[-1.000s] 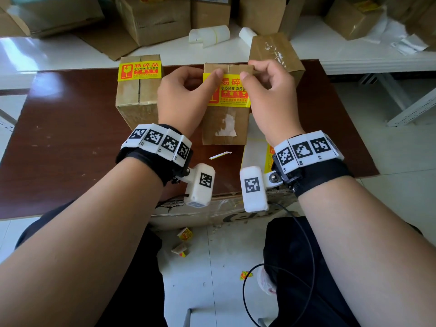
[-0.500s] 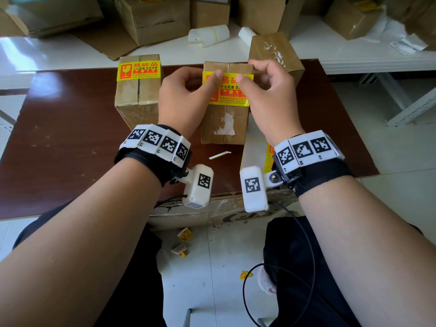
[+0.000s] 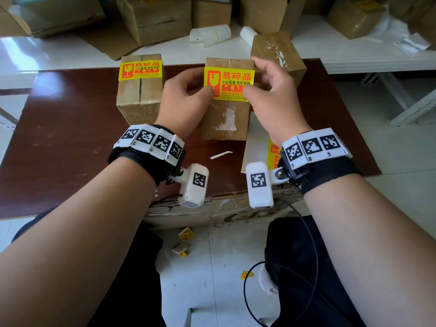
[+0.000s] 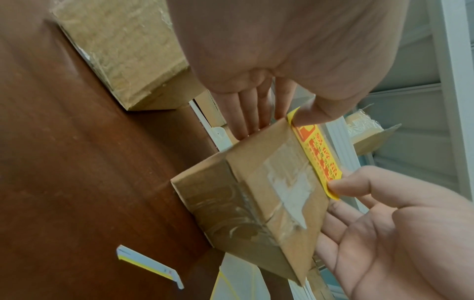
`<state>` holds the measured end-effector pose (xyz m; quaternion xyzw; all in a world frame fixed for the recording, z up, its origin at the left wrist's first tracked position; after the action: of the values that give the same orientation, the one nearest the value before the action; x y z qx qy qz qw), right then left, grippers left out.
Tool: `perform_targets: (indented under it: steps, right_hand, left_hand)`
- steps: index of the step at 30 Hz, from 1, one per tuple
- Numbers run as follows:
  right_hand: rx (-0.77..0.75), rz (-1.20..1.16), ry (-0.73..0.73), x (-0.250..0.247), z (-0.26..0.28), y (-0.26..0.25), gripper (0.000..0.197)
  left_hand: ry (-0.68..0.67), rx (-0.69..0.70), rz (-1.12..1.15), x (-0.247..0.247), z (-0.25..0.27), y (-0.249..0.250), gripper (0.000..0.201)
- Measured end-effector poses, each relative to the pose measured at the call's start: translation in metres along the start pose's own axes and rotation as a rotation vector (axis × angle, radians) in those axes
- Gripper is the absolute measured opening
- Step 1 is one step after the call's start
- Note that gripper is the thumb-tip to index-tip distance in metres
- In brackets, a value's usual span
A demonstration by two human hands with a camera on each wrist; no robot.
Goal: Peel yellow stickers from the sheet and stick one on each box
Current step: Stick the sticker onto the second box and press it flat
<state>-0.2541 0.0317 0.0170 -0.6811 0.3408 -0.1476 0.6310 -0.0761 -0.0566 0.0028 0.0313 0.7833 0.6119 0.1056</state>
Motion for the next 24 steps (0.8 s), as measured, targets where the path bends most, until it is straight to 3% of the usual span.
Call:
perform_targets:
  steps: [9, 17, 24]
  right_hand:
    - [0.027, 0.000, -0.041, -0.0001, -0.0016, 0.0017, 0.070]
    - [0.057, -0.131, 0.019, -0.0009, -0.0012, 0.0006, 0.054]
    - [0.019, -0.064, 0.024, -0.0012, 0.0032, -0.0044, 0.053]
  left_hand:
    - [-0.015, -0.090, 0.081, 0.0011, -0.0023, -0.0072, 0.050]
    - [0.080, -0.114, 0.011, -0.0044, -0.0041, -0.0067, 0.021]
    - [0.108, -0.062, -0.034, -0.0054, -0.0067, -0.0044, 0.022]
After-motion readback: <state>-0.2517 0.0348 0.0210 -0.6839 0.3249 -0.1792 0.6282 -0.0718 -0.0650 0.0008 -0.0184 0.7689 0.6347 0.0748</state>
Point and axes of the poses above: each hand's wrist, its own z-axis away from the middle knuckle, its own x-axis out of the palm, y = z × x, the point moved 8 cm from there along -z, towards the middle knuckle, and after that the axes turned 9 degrees about y, right-handed, at the moved point
